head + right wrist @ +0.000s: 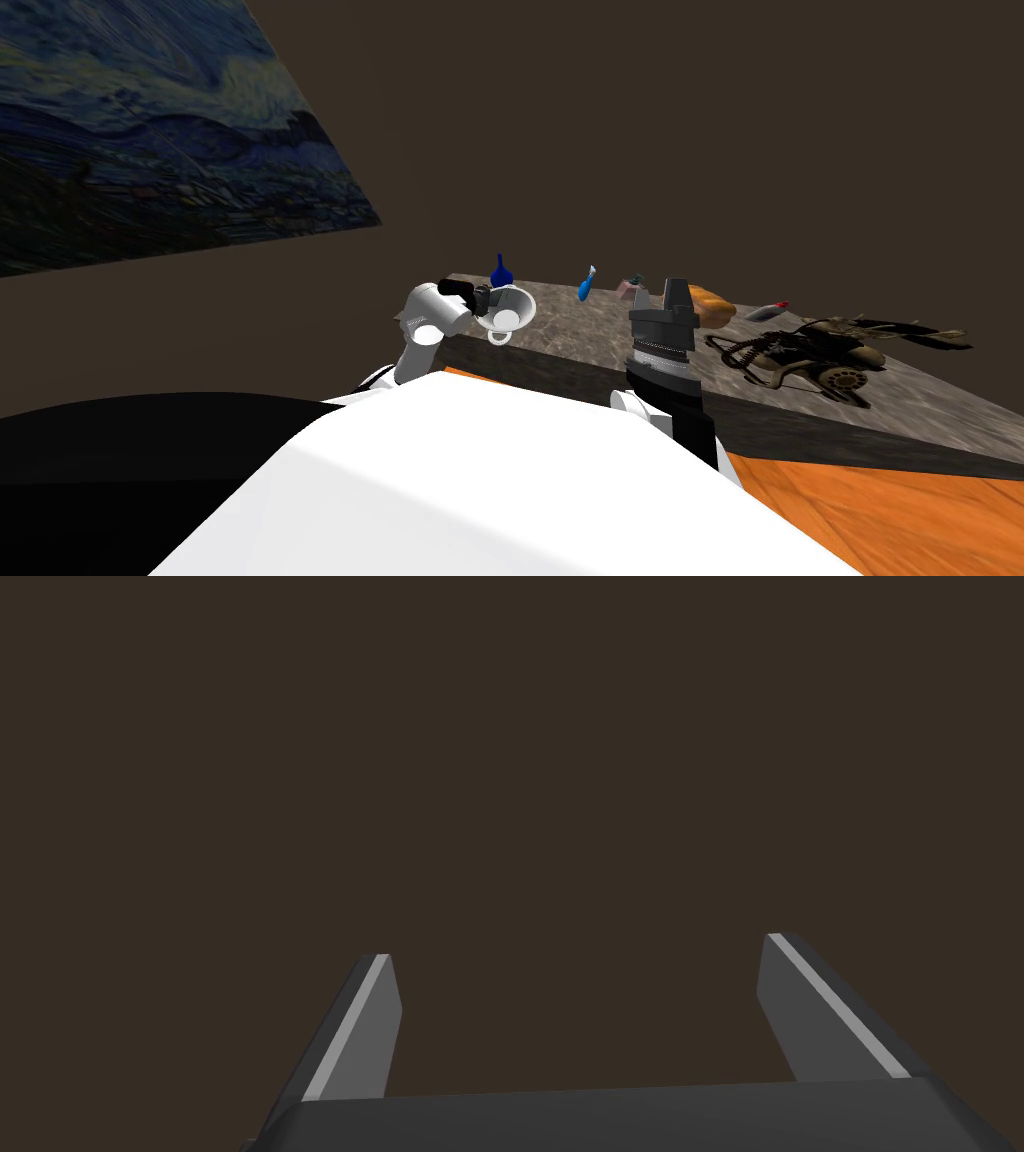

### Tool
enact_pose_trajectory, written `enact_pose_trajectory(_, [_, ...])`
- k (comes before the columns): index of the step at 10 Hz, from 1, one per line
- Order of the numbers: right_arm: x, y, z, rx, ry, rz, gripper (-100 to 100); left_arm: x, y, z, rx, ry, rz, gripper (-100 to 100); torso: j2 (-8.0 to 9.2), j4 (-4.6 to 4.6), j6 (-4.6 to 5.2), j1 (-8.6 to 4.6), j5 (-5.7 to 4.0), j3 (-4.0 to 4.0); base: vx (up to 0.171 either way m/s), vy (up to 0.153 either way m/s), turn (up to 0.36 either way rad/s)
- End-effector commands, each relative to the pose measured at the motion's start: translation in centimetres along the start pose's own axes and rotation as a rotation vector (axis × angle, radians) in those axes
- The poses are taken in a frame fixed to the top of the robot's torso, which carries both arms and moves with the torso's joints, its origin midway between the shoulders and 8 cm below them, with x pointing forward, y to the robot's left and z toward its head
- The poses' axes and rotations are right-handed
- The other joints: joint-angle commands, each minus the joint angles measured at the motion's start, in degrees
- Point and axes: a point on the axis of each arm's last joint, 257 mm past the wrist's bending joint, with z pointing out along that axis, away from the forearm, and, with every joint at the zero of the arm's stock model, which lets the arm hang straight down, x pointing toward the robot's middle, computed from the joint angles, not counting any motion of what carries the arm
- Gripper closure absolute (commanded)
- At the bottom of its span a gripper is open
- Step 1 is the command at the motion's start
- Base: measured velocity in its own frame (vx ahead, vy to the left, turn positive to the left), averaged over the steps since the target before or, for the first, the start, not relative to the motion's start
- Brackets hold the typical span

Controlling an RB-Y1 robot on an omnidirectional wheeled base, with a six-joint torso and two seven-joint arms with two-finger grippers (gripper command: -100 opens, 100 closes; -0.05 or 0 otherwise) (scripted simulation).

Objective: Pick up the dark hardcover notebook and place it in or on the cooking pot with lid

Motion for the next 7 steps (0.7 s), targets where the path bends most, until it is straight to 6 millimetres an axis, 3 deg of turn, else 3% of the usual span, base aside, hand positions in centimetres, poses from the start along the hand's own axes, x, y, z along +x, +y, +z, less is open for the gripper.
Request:
enact_pose_trajectory(1, [0.0, 0.0, 0.0, 0.000, 0.000, 0.000, 0, 0.0, -0.1, -0.8, -0.004, -0.002, -0.001, -100, 0.00, 0.00, 0.00, 0.00, 0.00, 0.00, 0.015, 0.010, -0.017])
enact_pose_trajectory(7, [0.0, 0.0, 0.0, 0.000, 0.000, 0.000, 0, 0.4, -0.7, -4.3, 0.005, -0.006, -0.005, -100, 0.10, 0.02, 0.00, -0.01, 0.00, 0.06, 0.007, 0.010, -0.028])
